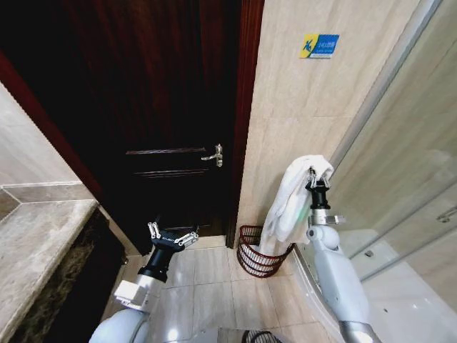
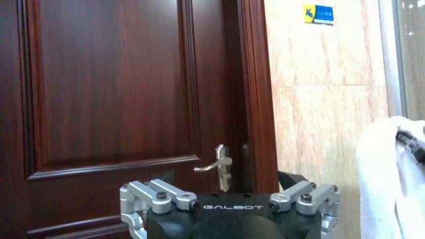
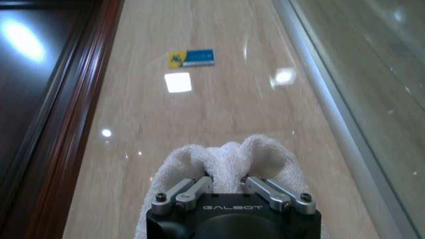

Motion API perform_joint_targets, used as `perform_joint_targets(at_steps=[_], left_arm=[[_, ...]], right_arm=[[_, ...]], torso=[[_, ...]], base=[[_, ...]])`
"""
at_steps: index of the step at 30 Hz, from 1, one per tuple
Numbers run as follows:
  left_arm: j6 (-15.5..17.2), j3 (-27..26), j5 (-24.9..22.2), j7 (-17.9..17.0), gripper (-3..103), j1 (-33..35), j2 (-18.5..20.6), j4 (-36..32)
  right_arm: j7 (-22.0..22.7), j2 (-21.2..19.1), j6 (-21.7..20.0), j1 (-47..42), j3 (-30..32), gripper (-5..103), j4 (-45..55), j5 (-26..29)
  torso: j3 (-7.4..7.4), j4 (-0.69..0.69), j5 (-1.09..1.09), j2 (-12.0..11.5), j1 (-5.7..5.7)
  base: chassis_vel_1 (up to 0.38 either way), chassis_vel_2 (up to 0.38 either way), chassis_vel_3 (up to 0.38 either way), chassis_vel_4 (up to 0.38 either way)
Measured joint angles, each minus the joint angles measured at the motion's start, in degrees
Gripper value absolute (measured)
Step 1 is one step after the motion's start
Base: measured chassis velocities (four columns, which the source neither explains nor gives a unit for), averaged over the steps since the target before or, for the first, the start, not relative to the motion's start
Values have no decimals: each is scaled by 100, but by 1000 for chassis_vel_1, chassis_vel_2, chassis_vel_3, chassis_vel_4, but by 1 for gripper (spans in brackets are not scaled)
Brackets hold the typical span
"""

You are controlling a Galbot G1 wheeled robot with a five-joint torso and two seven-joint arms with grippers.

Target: Discard the used towel into the hamper.

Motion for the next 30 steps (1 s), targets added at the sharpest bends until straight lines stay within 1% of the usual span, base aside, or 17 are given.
perform_joint_targets(at_steps=[15,23,30], left_arm=[[0,0,0,0,100,0,0,0],[0,0,0,0,100,0,0,0],[0,0,0,0,100,0,0,0]], right_arm=[[-180,297,407,-126,-29,11,-880,-194],[-235,323,562,-58,-8,11,-1302,-225],[-173,353,790,-15,-59,11,-1550,-227]], torso=[[0,0,0,0,0],[0,0,0,0,0],[0,0,0,0,0]], base=[[0,0,0,0],[0,0,0,0],[0,0,0,0]])
